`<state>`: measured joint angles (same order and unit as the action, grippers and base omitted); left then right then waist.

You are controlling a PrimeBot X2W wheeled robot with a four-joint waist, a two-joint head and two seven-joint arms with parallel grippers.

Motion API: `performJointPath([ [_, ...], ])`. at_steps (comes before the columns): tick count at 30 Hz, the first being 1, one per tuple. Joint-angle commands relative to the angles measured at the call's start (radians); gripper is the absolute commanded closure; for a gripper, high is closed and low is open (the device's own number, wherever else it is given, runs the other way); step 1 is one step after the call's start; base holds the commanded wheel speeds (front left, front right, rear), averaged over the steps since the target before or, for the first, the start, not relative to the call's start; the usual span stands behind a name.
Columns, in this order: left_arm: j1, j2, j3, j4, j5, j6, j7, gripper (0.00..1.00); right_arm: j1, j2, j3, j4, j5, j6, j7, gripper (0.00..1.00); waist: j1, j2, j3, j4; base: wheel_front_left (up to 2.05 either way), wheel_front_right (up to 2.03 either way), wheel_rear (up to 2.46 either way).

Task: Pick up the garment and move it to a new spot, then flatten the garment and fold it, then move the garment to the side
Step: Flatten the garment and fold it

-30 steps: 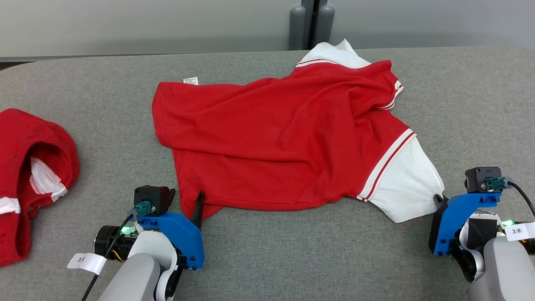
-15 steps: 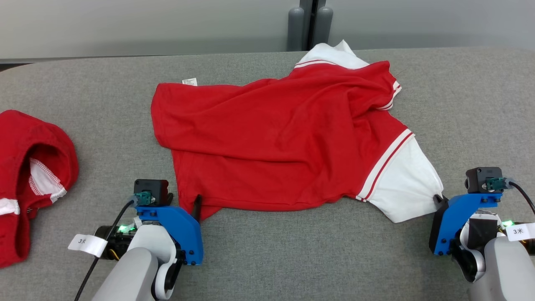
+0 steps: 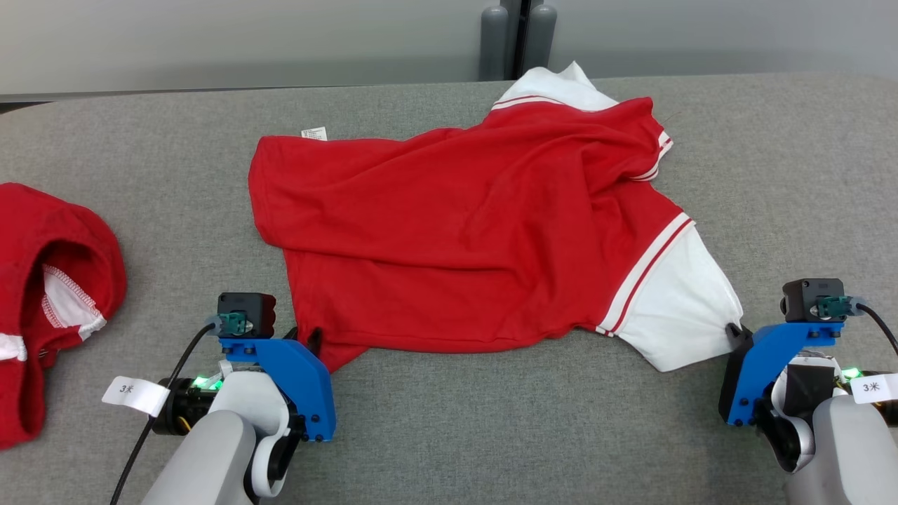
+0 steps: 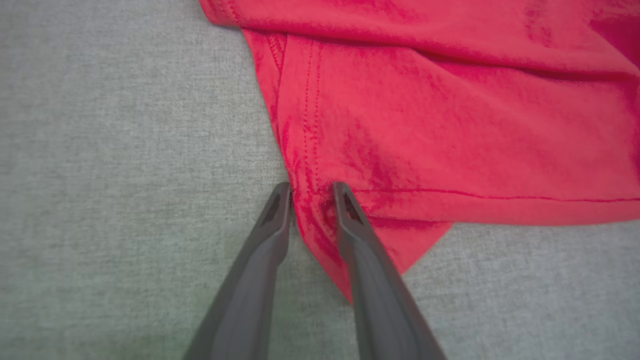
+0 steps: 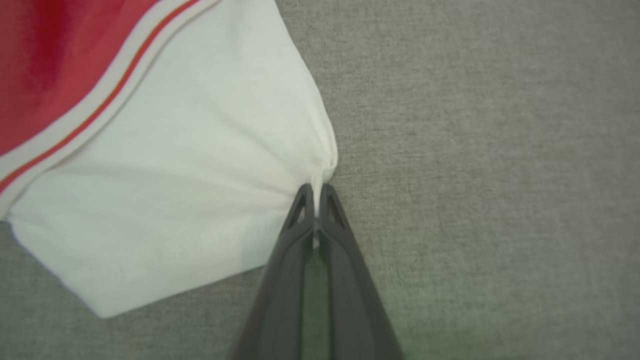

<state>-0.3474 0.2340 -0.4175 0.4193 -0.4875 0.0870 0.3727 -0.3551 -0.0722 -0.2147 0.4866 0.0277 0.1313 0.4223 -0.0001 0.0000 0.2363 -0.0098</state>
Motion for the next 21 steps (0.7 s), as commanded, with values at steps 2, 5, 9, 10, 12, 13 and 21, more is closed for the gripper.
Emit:
performJointPath([
  [2,-0.009,-0.002,-0.003,0.008,-0.010,-0.007,-0.002,0.69,0.013,0.005,0.000,0.018,0.001,-0.001,0.009,1.00,0.0001,0.0000,0.001,-0.003,0.00,0.00,0.00],
  [5,-0.017,-0.003,-0.007,0.006,-0.004,-0.015,-0.030,1.00,0.015,0.003,-0.004,0.013,0.003,-0.001,0.006,1.00,0.0001,0.0000,-0.003,-0.005,0.00,0.00,0.00],
  [9,-0.012,-0.006,0.000,-0.010,-0.011,-0.023,-0.078,1.00,0.016,0.003,-0.003,-0.016,0.017,-0.001,-0.013,1.00,0.0001,0.0000,-0.017,-0.006,0.00,0.00,0.00],
  [10,-0.006,-0.008,0.006,-0.018,-0.018,-0.026,-0.092,1.00,0.015,0.004,-0.001,-0.028,0.025,-0.001,-0.021,1.00,0.0001,0.0000,-0.023,-0.006,0.00,0.00,0.00],
  [12,0.006,-0.011,0.020,-0.047,-0.028,-0.031,-0.125,1.00,0.016,0.004,-0.006,-0.059,0.051,-0.001,-0.036,1.00,0.0001,0.0000,-0.035,-0.003,0.00,0.00,0.00],
  [13,0.013,-0.013,0.027,-0.062,-0.039,-0.034,-0.136,1.00,0.019,0.004,-0.008,-0.077,0.061,-0.001,-0.041,1.00,0.0001,0.0000,-0.040,-0.002,0.00,0.00,0.00],
  [21,0.082,-0.019,0.111,-0.258,-0.174,-0.077,-0.177,1.00,0.049,-0.010,-0.039,-0.340,0.182,0.000,-0.047,1.00,0.0001,0.0000,-0.098,0.001,0.00,0.00,0.00],
])
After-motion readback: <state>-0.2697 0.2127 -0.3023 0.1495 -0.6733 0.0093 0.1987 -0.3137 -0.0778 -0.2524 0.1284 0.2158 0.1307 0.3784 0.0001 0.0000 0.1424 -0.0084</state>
